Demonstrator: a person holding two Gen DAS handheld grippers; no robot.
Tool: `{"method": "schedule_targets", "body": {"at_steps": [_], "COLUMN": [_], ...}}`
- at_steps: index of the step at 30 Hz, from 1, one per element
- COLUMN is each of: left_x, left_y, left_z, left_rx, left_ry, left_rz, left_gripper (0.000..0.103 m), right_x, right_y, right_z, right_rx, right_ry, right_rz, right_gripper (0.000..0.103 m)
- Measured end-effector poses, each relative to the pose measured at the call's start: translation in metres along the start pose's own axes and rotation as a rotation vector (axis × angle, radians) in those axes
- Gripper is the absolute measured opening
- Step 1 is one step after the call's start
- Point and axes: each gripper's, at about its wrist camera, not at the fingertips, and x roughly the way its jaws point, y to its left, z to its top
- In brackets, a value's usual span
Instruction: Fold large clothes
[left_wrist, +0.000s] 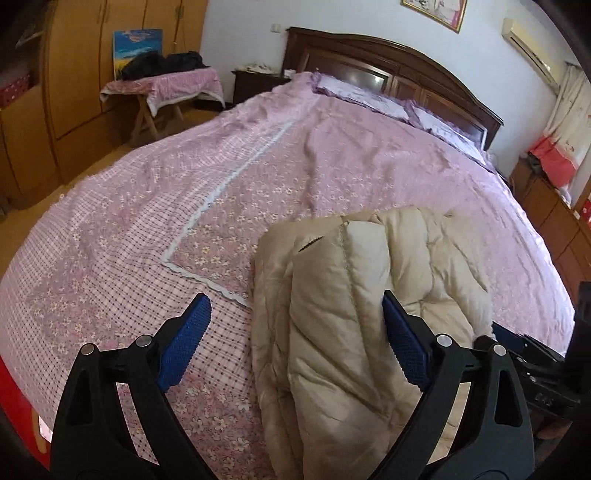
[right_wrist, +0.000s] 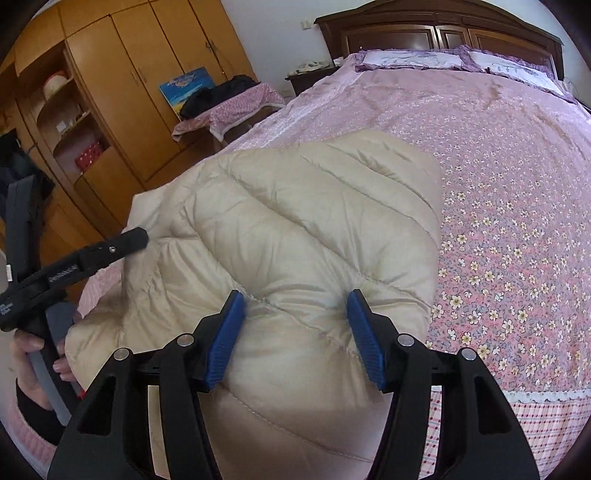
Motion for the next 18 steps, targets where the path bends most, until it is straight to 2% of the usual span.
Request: {"method": "schedule_targets", "body": {"at_steps": [3, 7, 10, 12, 15, 18], "left_x": [0.002, 0.017, 0.025, 0.02, 0.008, -0.005], "left_y": [0.005, 0.008, 0.01, 0.009, 0.011, 0.01], "left_z": [-0.007, -0.011, -0.013, -0.013, -0.012, -0.012], "left_rx": [-0.041, -0.032, -0.042, -0.038, -0.061, -0.096], "left_ry": [0.0, 0.035, 0.068, 0.067, 0.088, 0.127], "left_rz": [-0.004, 0.061, 0.061, 0.057, 0.013, -0.101], "left_gripper": [0.091, 0.093, 0.094, 0.094, 0.094, 0.093], "right_x": [-0.011, -0.016, -0.02, -0.028, -0.041, -0.044], "right_y": [0.006, 0.014, 0.009, -0.001, -0.022, -0.042], "right_z": [-0.004, -0.007, -0.004, -0.002, -0.002, -0.004], "right_rx": [-0.021, -0.073, -0.054, -0.007, 0.071, 0.149], "right_ry": [-0.015, -0.027, -0.018, -0.016, -0.023, 0.009], "right_rz": [-0.004, -0.001, 0.016, 0.04, 0.052, 0.087], "right_gripper": [0.058, 0.058, 0.059, 0.066, 0.078, 0.083]}}
